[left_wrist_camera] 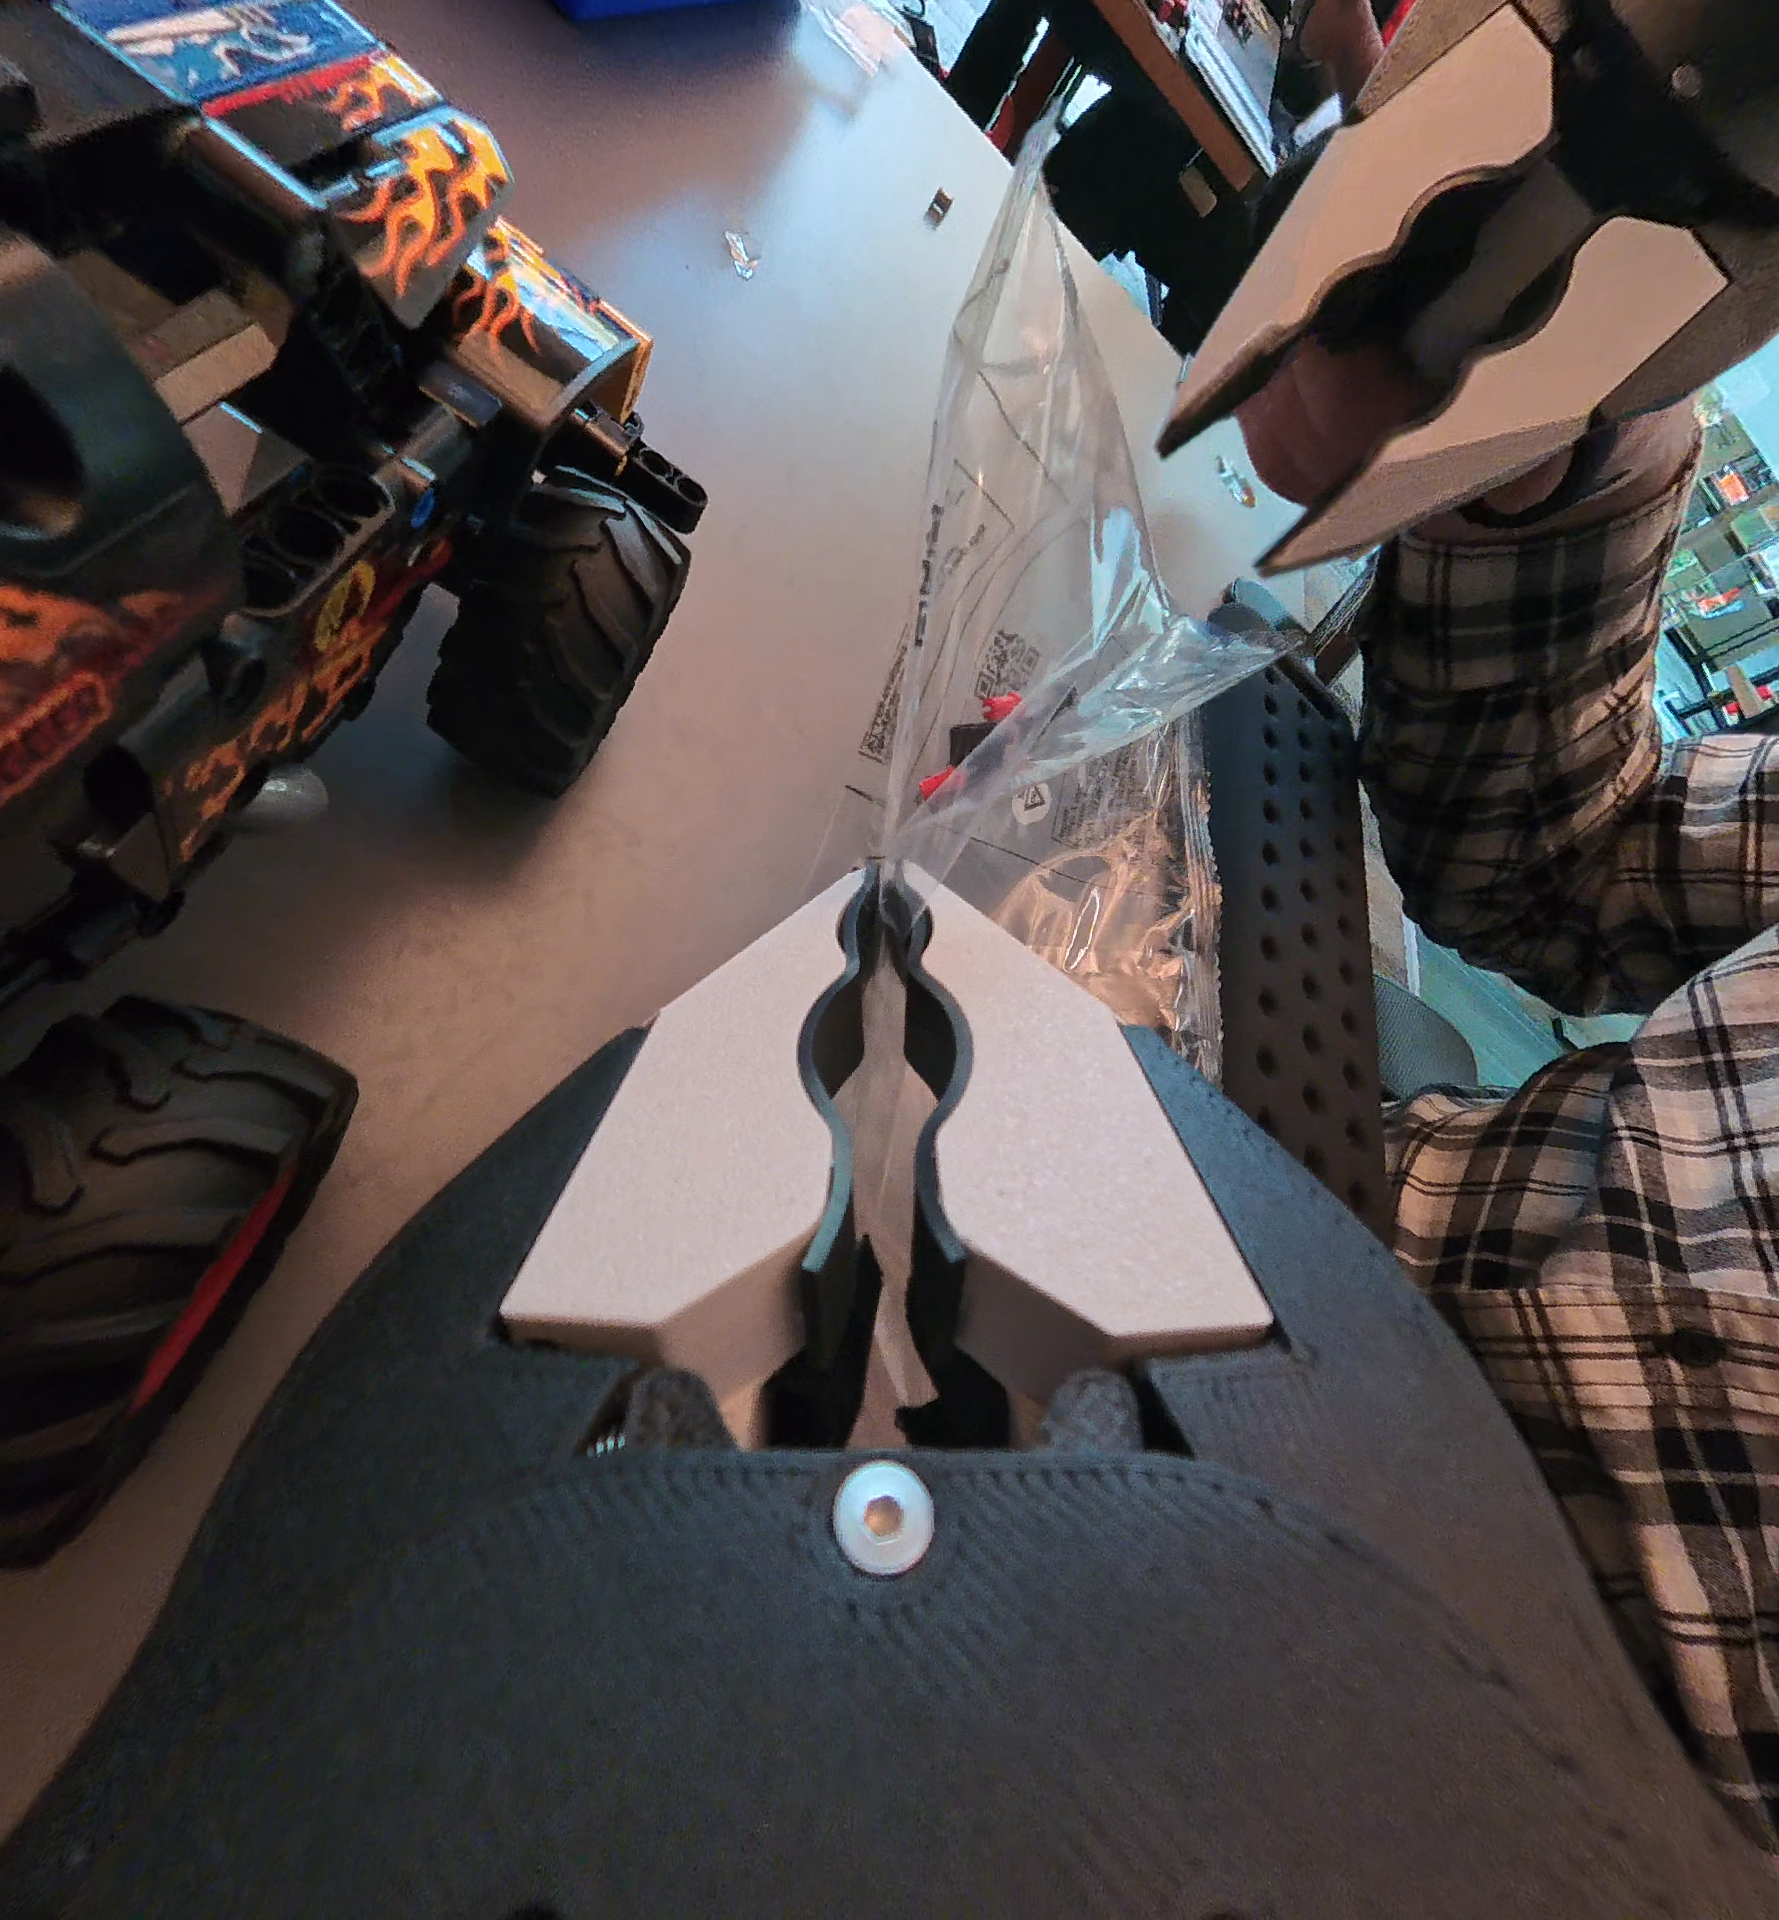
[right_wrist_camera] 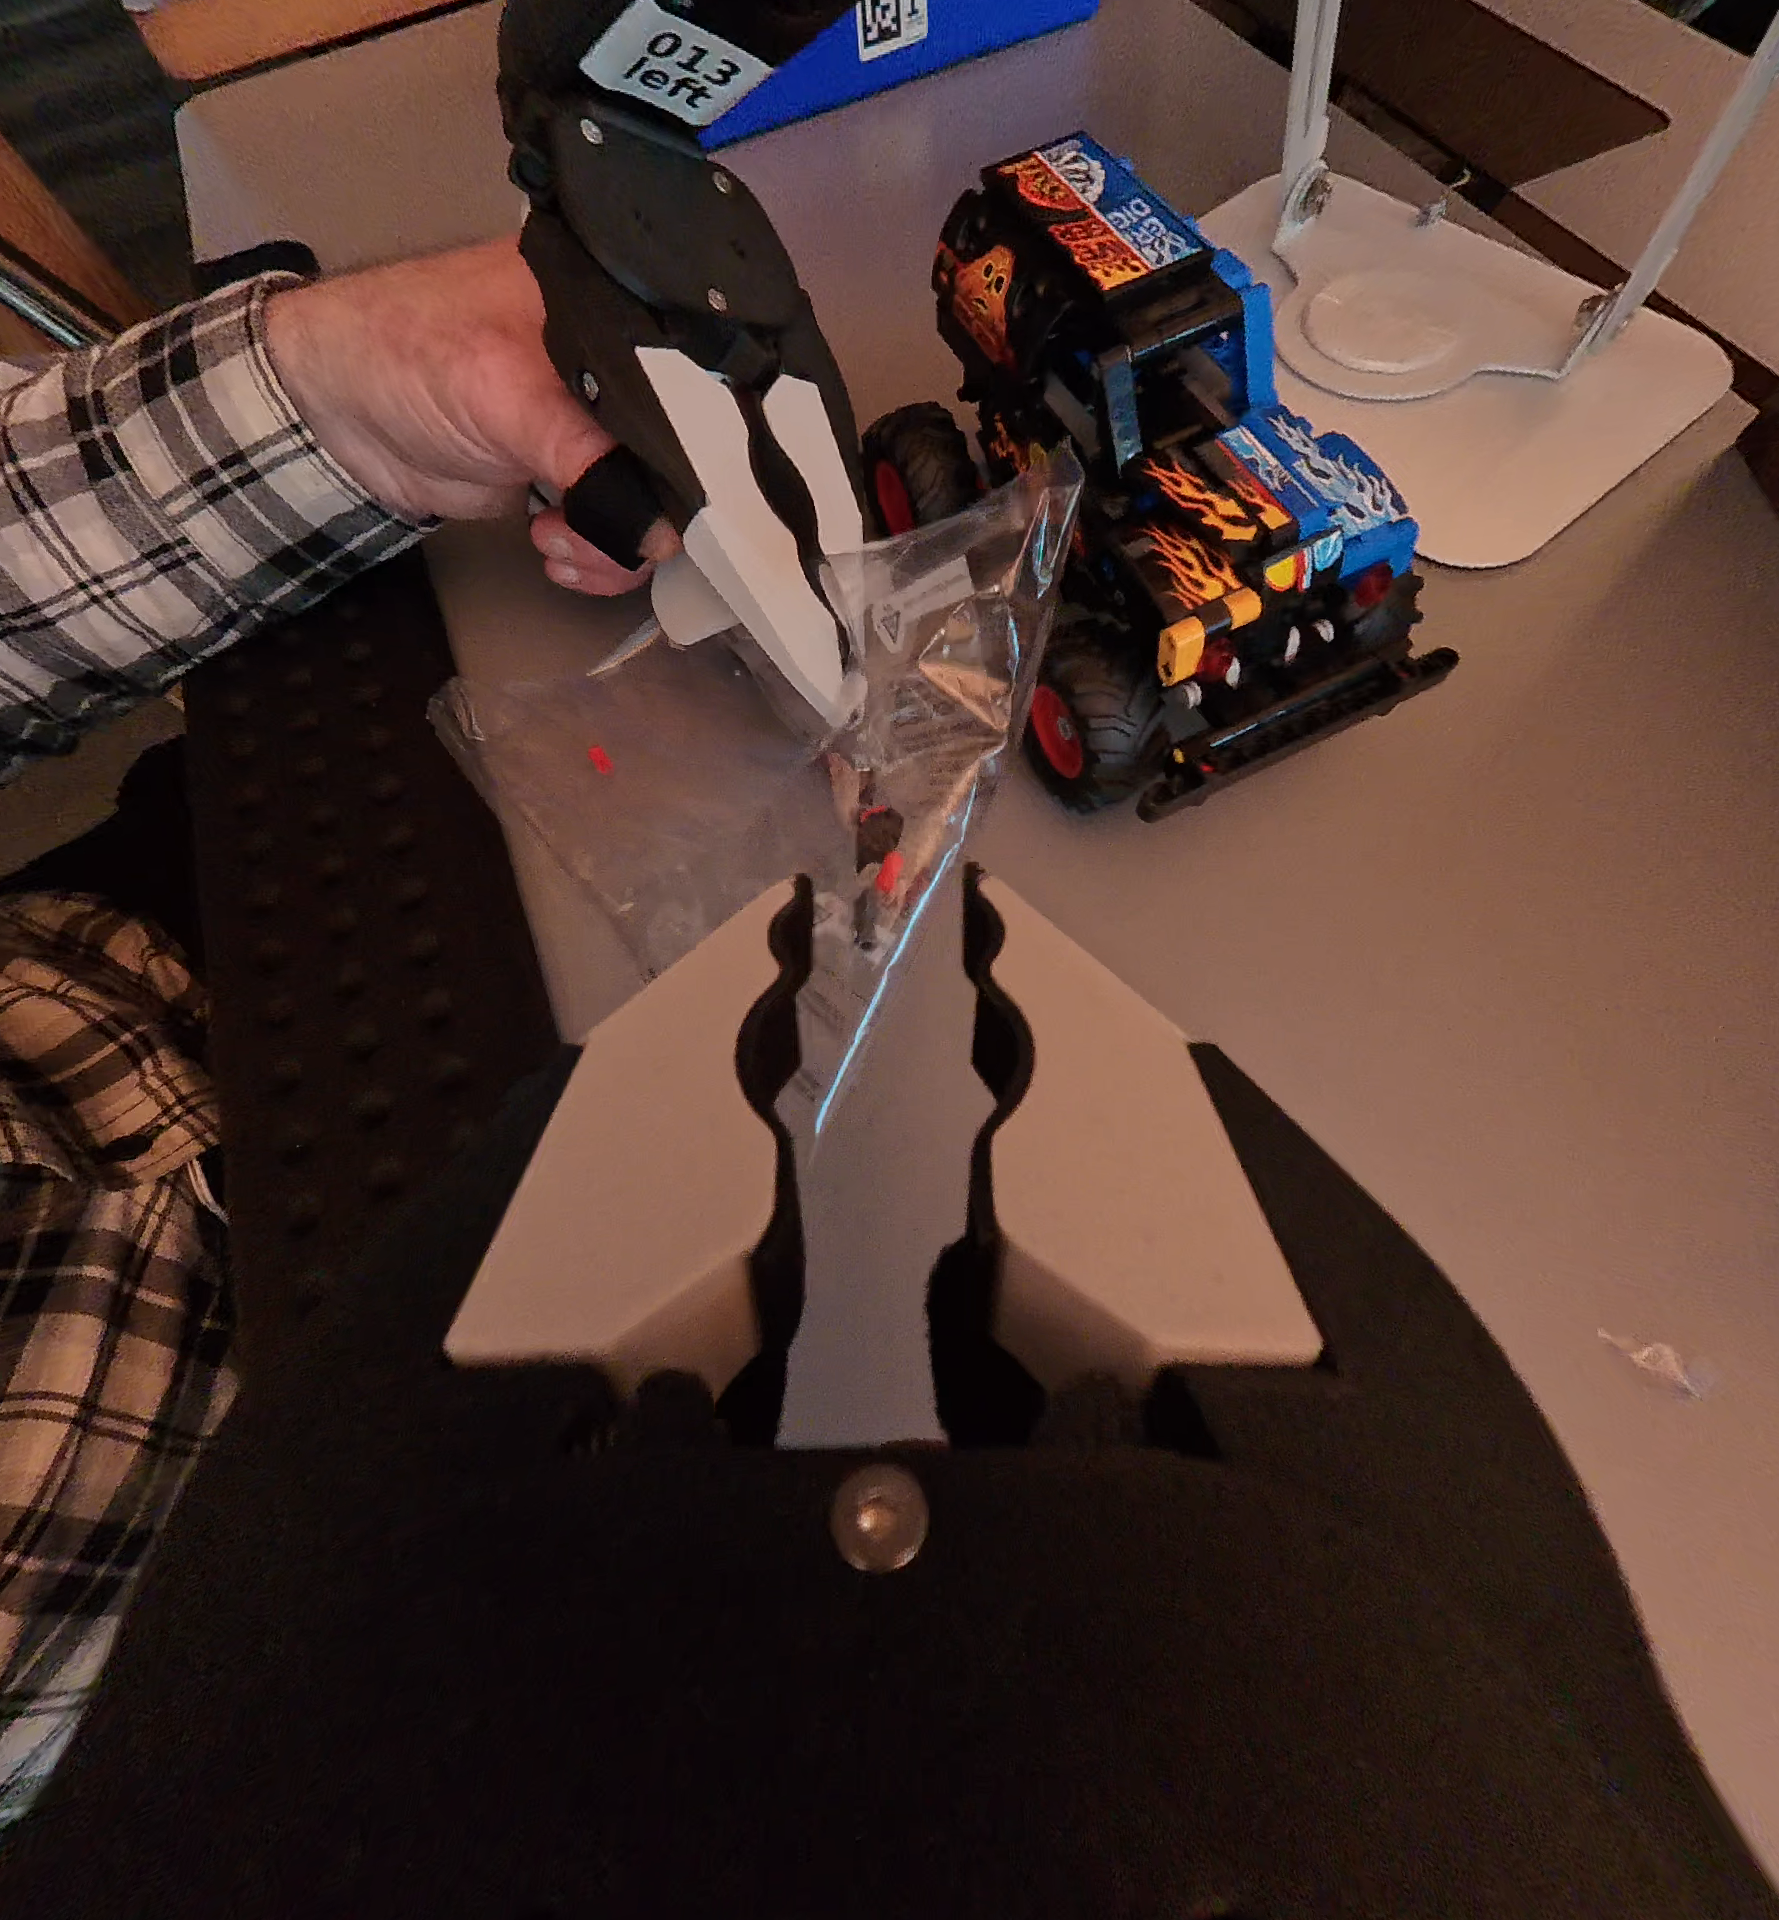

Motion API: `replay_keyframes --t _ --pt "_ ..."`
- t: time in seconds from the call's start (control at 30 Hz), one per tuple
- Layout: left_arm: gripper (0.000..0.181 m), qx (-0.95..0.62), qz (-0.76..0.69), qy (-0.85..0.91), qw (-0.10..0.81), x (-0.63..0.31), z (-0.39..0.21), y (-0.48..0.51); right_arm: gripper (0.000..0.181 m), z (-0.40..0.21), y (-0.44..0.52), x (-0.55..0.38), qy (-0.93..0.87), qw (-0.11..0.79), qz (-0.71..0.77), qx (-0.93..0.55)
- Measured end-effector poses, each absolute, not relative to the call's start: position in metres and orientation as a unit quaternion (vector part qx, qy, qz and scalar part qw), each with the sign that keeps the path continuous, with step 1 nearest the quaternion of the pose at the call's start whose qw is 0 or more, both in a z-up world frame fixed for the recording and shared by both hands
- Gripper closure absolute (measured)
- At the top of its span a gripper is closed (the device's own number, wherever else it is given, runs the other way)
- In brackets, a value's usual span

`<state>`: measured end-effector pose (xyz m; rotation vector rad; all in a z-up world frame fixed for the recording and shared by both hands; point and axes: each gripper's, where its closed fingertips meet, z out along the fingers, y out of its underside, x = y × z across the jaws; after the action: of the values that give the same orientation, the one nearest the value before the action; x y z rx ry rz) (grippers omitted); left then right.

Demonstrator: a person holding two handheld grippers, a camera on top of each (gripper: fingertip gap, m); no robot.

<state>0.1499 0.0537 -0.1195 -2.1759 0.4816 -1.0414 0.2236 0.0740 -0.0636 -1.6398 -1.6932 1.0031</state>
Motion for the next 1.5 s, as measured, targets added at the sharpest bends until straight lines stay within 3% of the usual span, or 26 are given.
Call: replay_keyframes --t 0.13,0.2,0.27,0.33,0.37,0.93,1.13,1.27,1.37,1.43,1.5 --pt "0.181 -0.830 -0.402 0.179 0.344 0.149 -0.116 0.056 0.137 -0.073 0.064 0.226 -0.636 0.264 0.377 -0.619" --pt "0.181 -0.826 -0.406 0.177 0.349 0.149 -0.113 0.057 0.136 -0.081 0.062 0.224 -0.640 0.258 0.368 -0.623" --pt "0.181 -0.820 -0.412 0.176 0.356 0.149 -0.109 0.057 0.146 -0.085 0.061 0.220 -0.642 0.257 0.364 -0.624" --pt "0.181 -0.817 -0.411 0.179 0.362 0.149 -0.107 0.057 0.176 -0.083 0.063 0.217 -0.643 0.265 0.362 -0.620" --pt "0.181 -0.814 -0.413 0.180 0.366 0.149 -0.105 0.057 0.181 -0.078 0.065 0.216 -0.639 0.272 0.366 -0.619" --pt "0.181 -0.745 -0.458 0.191 0.446 0.150 -0.056 0.054 0.181 -0.018 0.077 0.209 -0.650 0.331 0.359 -0.582" --pt "0.181 -0.731 -0.466 0.178 0.466 0.144 -0.046 0.055 0.146 -0.007 0.080 0.221 -0.617 0.334 0.386 -0.599" --pt "0.181 -0.730 -0.465 0.178 0.467 0.143 -0.045 0.055 0.150 -0.008 0.069 0.225 -0.605 0.331 0.412 -0.595" --pt "0.181 -0.731 -0.465 0.181 0.465 0.145 -0.046 0.055 0.170 -0.010 0.064 0.225 -0.602 0.339 0.416 -0.591" --pt "0.181 -0.732 -0.463 0.182 0.467 0.145 -0.046 0.055 0.166 -0.015 0.058 0.224 -0.595 0.327 0.427 -0.598" --pt "0.181 -0.730 -0.464 0.182 0.467 0.145 -0.045 0.054 0.151 -0.023 0.049 0.222 -0.583 0.312 0.444 -0.605"
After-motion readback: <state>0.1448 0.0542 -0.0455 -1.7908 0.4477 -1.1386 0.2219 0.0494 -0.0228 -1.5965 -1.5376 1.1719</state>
